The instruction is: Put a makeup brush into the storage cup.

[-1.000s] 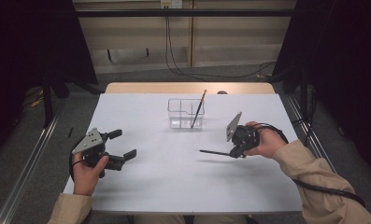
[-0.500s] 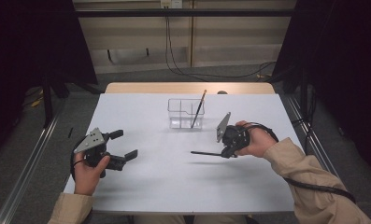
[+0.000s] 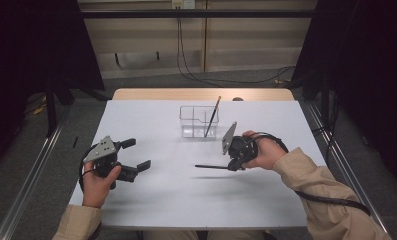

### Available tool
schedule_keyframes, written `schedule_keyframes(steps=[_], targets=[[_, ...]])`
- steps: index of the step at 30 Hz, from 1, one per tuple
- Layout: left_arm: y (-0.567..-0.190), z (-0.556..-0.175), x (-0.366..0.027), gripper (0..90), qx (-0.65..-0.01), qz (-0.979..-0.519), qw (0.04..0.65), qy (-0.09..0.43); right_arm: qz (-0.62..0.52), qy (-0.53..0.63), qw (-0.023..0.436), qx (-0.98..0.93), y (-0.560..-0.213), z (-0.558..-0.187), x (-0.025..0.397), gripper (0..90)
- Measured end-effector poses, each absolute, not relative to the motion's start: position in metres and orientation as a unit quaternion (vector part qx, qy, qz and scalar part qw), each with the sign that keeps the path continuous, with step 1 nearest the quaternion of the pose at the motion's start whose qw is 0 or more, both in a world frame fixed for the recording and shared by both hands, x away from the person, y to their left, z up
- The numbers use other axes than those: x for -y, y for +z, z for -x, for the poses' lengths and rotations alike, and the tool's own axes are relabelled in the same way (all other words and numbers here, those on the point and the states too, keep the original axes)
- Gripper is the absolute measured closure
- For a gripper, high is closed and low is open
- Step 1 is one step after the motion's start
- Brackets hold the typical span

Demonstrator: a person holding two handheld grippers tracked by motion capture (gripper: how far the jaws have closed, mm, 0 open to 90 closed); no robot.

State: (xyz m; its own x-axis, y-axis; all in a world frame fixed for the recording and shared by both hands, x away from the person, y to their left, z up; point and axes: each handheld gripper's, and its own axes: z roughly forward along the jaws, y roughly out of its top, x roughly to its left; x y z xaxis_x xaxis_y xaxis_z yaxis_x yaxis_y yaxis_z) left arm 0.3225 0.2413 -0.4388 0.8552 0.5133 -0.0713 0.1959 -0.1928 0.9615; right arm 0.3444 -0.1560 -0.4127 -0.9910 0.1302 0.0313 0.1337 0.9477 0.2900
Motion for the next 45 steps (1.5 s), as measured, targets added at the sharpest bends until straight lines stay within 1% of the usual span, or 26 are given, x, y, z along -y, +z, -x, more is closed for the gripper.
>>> schedule_keyframes(steps=[10,22,34,45], targets=[[-0.437,-0.328,-0.234,0.6,-0.227,-0.762,0.593,0.124,0.061,-0.152,0.008,0.987,-0.412,-0.344,0.147,84.3],[-0.433,-0.333,-0.218,0.5,-0.211,-0.770,0.591,0.111,0.059,-0.150,0.007,0.987,-0.410,-0.345,0.145,84.2],[-0.428,-0.340,-0.192,0.5,-0.187,-0.773,0.598,0.095,0.058,-0.152,0.006,0.987,-0.409,-0.346,0.145,84.3],[-0.427,-0.343,-0.169,0.3,-0.164,-0.789,0.588,0.076,0.055,-0.152,0.004,0.987,-0.408,-0.345,0.143,84.3]])
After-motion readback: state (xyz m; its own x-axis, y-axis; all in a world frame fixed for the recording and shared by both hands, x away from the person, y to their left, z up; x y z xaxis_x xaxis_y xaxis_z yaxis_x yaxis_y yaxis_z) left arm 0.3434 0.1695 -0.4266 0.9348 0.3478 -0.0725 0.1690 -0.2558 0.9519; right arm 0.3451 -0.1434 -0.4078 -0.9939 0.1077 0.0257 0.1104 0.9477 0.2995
